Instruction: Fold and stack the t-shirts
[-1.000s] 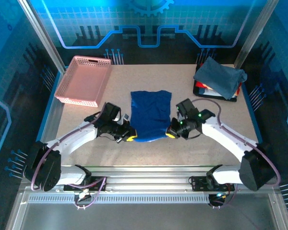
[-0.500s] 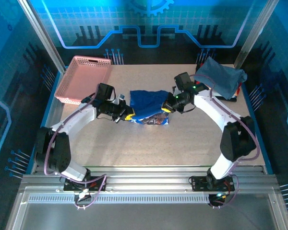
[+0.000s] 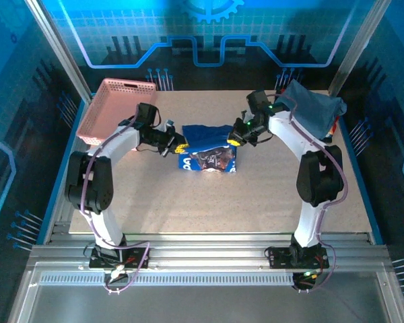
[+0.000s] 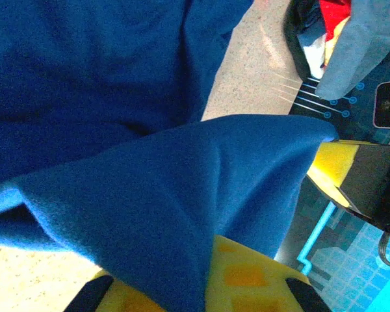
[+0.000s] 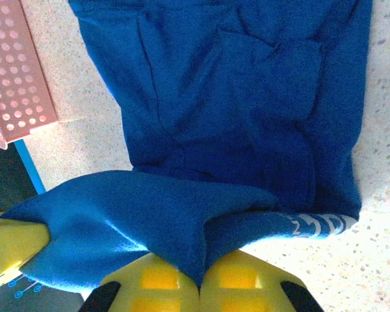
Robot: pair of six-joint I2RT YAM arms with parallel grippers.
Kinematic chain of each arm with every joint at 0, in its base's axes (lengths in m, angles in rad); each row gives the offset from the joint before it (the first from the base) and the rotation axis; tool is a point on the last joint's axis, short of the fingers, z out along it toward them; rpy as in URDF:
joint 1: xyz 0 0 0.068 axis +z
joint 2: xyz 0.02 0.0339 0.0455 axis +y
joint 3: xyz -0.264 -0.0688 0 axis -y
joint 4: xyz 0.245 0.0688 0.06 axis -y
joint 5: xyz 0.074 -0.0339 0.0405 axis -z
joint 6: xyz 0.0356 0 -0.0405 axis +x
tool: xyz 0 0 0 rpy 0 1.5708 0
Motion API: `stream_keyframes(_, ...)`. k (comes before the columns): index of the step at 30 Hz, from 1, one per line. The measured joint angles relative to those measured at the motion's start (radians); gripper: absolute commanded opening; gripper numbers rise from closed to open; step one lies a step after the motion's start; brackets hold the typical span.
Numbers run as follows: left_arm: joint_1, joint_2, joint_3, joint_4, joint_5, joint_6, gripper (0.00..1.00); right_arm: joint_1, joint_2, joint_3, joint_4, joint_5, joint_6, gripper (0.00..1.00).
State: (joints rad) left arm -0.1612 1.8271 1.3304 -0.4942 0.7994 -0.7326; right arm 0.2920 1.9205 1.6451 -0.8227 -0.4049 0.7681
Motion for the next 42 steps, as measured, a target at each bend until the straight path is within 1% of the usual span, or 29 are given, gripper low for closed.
stream_keyframes(5,0.002,0.099,0.1,-0.024,0.01,0.011,0.0,-0.024,0.038,0.016,0.0,-0.008,-0.01,0.0)
stream_keyframes(9,0.002,0.167,0.177,-0.035,0.011,0.026,0.08,-0.042,0.076,0.024,0.003,-0.019,-0.011,0.0)
stream_keyframes(10,0.002,0.188,0.195,-0.039,0.01,0.027,0.11,-0.047,0.094,0.031,0.005,-0.023,-0.01,0.04)
stream_keyframes(11,0.003,0.211,0.218,-0.043,0.01,0.028,0.17,-0.051,0.11,0.042,0.009,-0.028,-0.009,0.08)
stream_keyframes(12,0.003,0.237,0.243,-0.043,0.01,0.028,0.25,-0.056,0.132,0.059,0.013,-0.033,-0.006,0.16)
stream_keyframes(13,0.005,0.263,0.265,-0.044,0.01,0.027,0.37,-0.064,0.171,0.09,0.024,-0.046,0.001,0.33)
stream_keyframes(14,0.009,0.293,0.296,-0.049,0.009,0.024,0.45,-0.074,0.218,0.14,0.028,-0.054,0.017,0.48)
stream_keyframes(15,0.013,0.32,0.327,-0.05,0.008,0.014,0.49,-0.084,0.263,0.193,0.035,-0.062,0.03,0.53)
stream_keyframes(16,0.02,0.352,0.367,-0.051,0.007,0.002,0.57,-0.099,0.325,0.274,0.054,-0.08,0.049,0.58)
stream_keyframes(18,0.037,0.409,0.448,-0.047,0.005,-0.036,0.85,-0.127,0.426,0.419,0.108,-0.119,0.091,0.65)
stream_keyframes(19,0.049,0.436,0.497,-0.039,0.003,-0.056,0.97,-0.144,0.475,0.506,0.137,-0.137,0.114,0.67)
stream_keyframes(20,0.06,0.45,0.537,-0.029,0.001,-0.08,0.99,-0.155,0.499,0.56,0.157,-0.146,0.13,0.68)
stream_keyframes(23,0.099,0.46,0.669,-0.015,-0.008,-0.145,0.99,-0.191,0.552,0.823,0.098,-0.157,0.12,0.7)
stream_keyframes(25,0.126,0.439,0.74,-0.003,-0.025,-0.161,0.99,-0.2,0.52,0.919,0.055,-0.155,0.071,0.71)
stream_keyframes(26,0.14,0.414,0.755,-0.004,-0.039,-0.155,0.99,-0.2,0.47,0.923,0.022,-0.15,0.037,0.74)
stream_keyframes(27,0.151,0.38,0.755,-0.021,-0.057,-0.135,0.99,-0.196,0.407,0.875,0.008,-0.137,0.003,0.77)
stream_keyframes(28,0.161,0.339,0.75,-0.049,-0.072,-0.106,0.99,-0.191,0.315,0.788,-0.011,-0.12,-0.036,0.78)
stream_keyframes(29,0.172,0.279,0.736,-0.084,-0.09,-0.07,0.99,-0.178,0.185,0.664,-0.052,-0.097,-0.078,0.83)
stream_keyframes(30,0.177,0.225,0.708,-0.093,-0.107,-0.038,0.99,-0.166,0.097,0.573,-0.051,-0.08,-0.101,0.84)
stream_keyframes(31,0.179,0.141,0.644,-0.105,-0.128,0.003,0.99,-0.153,-0.007,0.454,-0.042,-0.061,-0.124,0.85)
stream_keyframes(33,0.176,-0.047,0.459,-0.102,-0.151,0.069,0.99,-0.121,-0.235,0.173,0.009,-0.037,-0.157,0.85)
stream_keyframes(34,0.171,-0.14,0.367,-0.111,-0.156,0.095,0.99,-0.11,-0.328,0.05,0.021,-0.025,-0.161,0.86)
stream_keyframes(35,0.167,-0.251,0.231,-0.082,-0.173,0.127,0.99,-0.101,-0.417,-0.098,0.06,-0.014,-0.164,0.86)
stream_keyframes(36,0.164,-0.335,0.127,-0.078,-0.181,0.144,0.99,-0.1,-0.47,-0.202,0.077,-0.006,-0.167,0.86)
stream_keyframes(37,0.161,-0.417,0.019,-0.088,-0.193,0.161,0.99,-0.098,-0.496,-0.29,0.086,0.005,-0.169,0.86)
stream_keyframes(38,0.159,-0.488,-0.091,-0.055,-0.204,0.172,0.99,-0.094,-0.491,-0.348,0.097,0.016,-0.175,0.86)
stream_keyframes(40,0.155,-0.617,-0.307,-0.039,-0.232,0.183,0.99,-0.08,-0.414,-0.405,0.124,0.043,-0.19,0.87)
stream_keyframes(42,0.147,-0.696,-0.454,-0.043,-0.264,0.187,0.99,-0.063,-0.308,-0.428,0.164,0.063,-0.201,0.87)
